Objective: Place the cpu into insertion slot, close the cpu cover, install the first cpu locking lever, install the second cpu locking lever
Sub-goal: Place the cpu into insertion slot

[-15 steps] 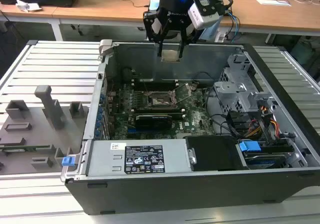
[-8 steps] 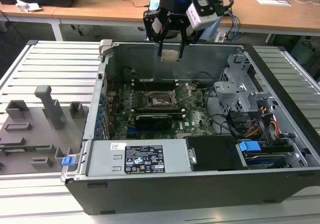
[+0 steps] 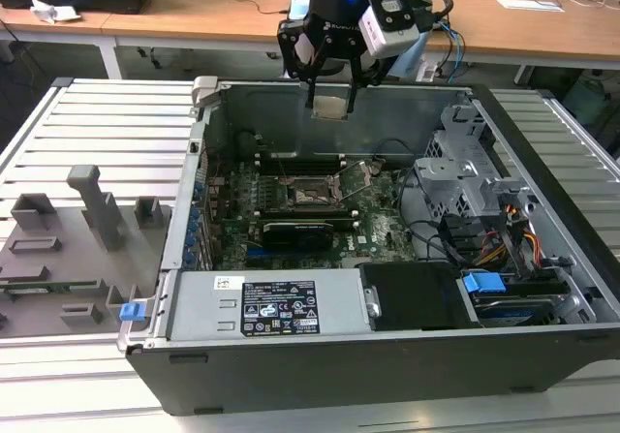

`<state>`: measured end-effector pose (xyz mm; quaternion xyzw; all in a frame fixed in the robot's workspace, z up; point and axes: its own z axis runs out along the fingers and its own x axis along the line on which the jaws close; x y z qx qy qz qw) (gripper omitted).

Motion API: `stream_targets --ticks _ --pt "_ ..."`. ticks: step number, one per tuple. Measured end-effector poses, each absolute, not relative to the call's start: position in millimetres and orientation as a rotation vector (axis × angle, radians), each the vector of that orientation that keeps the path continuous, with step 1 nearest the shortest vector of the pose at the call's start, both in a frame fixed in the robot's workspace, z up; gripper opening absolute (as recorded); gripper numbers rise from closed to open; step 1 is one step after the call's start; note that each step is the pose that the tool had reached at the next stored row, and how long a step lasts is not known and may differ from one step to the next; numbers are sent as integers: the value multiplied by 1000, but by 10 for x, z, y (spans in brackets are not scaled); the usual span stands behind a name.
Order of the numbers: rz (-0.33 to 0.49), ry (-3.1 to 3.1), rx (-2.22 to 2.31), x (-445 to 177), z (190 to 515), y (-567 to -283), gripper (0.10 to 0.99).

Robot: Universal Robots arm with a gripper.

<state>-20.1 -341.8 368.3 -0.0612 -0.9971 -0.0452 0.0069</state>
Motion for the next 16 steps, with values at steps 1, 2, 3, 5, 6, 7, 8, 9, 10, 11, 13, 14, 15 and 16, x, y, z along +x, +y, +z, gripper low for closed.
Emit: stream_targets --ticks 1,2,3,5,6,7,8,9,10,11,13,14,15,16 --pt "-141 -3118 -198 -201 3683 -3418 533" --pt "-142 -3118 -212 -201 3683 -3418 533" --pt "-142 -3118 -222 -201 3683 -3418 533" --pt "-142 -3116 -251 -201 3683 -3418 533" --pt "-142 -3115 -269 -201 3682 -3418 533" --pt "-142 -3114 -286 -201 3682 -3418 533" --pt "-142 -3113 -296 -201 3682 -3418 533" --pt "-142 -3113 -304 -201 3682 -3418 533" --pt "-142 -3112 -318 -201 3682 -3418 533" --pt "-143 -3111 -335 -201 3682 -3418 533" --pt "-143 -3109 -355 -201 3682 -3418 533" --pt "-143 -3109 -361 -201 3682 -3418 533" --pt "-143 -3108 -368 -201 3682 -3418 533" --pt "-143 -3107 -374 -201 3682 -3418 533"
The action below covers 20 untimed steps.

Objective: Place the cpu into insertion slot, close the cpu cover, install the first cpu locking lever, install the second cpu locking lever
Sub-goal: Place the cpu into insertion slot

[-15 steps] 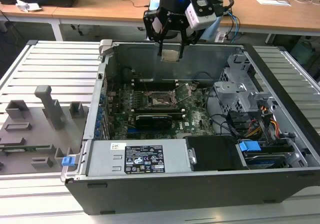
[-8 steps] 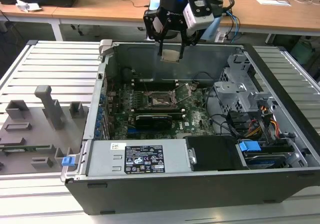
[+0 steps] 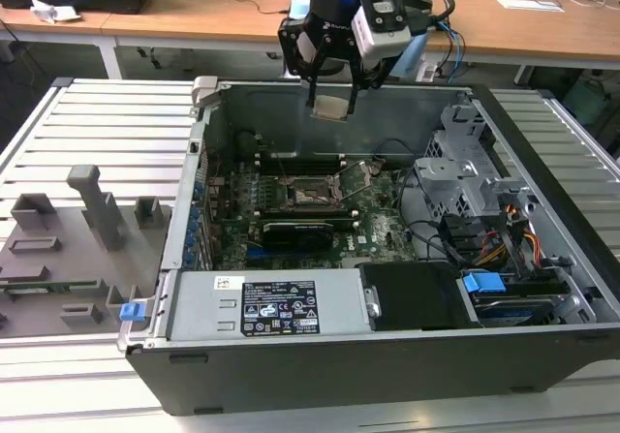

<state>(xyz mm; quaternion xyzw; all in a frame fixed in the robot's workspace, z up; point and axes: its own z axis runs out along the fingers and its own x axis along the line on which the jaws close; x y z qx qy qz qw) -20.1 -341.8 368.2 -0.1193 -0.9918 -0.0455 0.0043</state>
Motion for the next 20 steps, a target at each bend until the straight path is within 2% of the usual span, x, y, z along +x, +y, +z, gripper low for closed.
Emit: stream_targets --ticks 20 --pt "-143 -3071 -645 -201 3674 -3418 533"
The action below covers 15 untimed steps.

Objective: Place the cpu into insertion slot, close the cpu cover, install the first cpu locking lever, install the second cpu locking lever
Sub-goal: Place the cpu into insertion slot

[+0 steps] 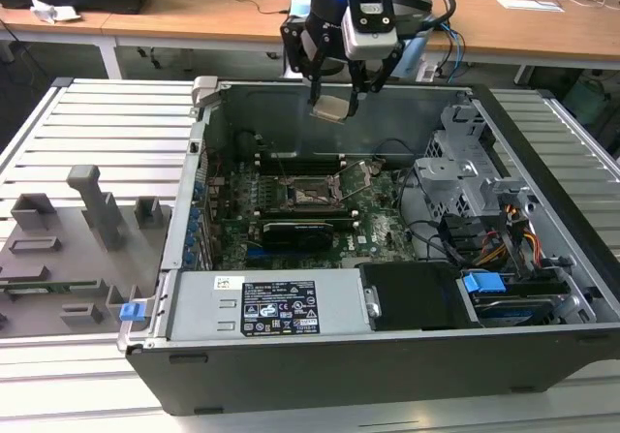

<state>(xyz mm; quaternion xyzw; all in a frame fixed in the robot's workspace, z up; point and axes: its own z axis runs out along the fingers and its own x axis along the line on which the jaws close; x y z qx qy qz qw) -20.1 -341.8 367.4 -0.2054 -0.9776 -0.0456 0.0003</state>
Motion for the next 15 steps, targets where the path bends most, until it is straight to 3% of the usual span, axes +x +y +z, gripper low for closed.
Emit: stream_targets --ticks 15 --pt "-143 -3026 -854 -201 3670 -3418 533"
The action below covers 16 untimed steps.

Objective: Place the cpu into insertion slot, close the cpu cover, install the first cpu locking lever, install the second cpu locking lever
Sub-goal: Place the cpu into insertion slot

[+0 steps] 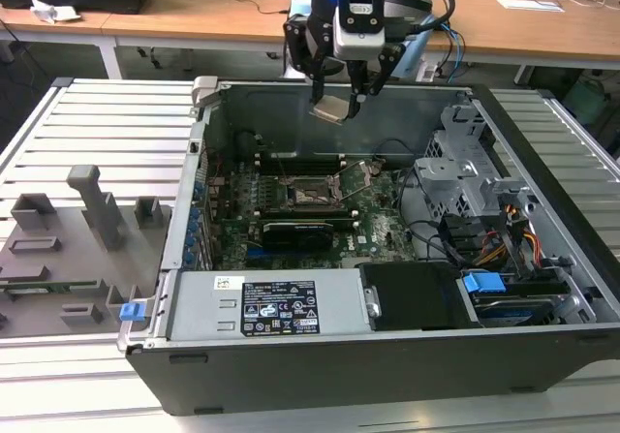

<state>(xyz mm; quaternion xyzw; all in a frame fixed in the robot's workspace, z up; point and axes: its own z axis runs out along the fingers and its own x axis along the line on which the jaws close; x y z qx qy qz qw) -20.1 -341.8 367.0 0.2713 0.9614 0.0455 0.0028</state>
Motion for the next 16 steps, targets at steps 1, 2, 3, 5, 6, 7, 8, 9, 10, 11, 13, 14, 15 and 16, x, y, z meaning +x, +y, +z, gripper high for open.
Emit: stream_targets --ticks 1,2,3,5,6,7,8,9,10,11,13,14,15,16 --pt "143 3012 860 -201 3670 -3418 533" --pt "143 3009 868 -201 3669 -3418 533" --pt "143 3006 879 -201 3669 -3418 533" --pt "142 3000 898 -201 3669 -3418 533" --pt "142 2997 905 -201 3668 -3418 533" --pt "142 2995 913 -201 3668 -3418 533" --pt "142 2993 919 -201 3668 -3418 533" --pt "142 2990 928 -201 3668 -3418 533" --pt "142 2988 934 -201 3668 -3418 533" --pt "142 2985 941 -201 3667 -3418 533" --pt "142 2981 952 -201 3667 -3418 533" --pt "142 2980 957 -201 3667 -3418 533" --pt "142 2978 962 -201 3667 -3418 533" --pt "142 2976 968 -201 3667 -3418 533"
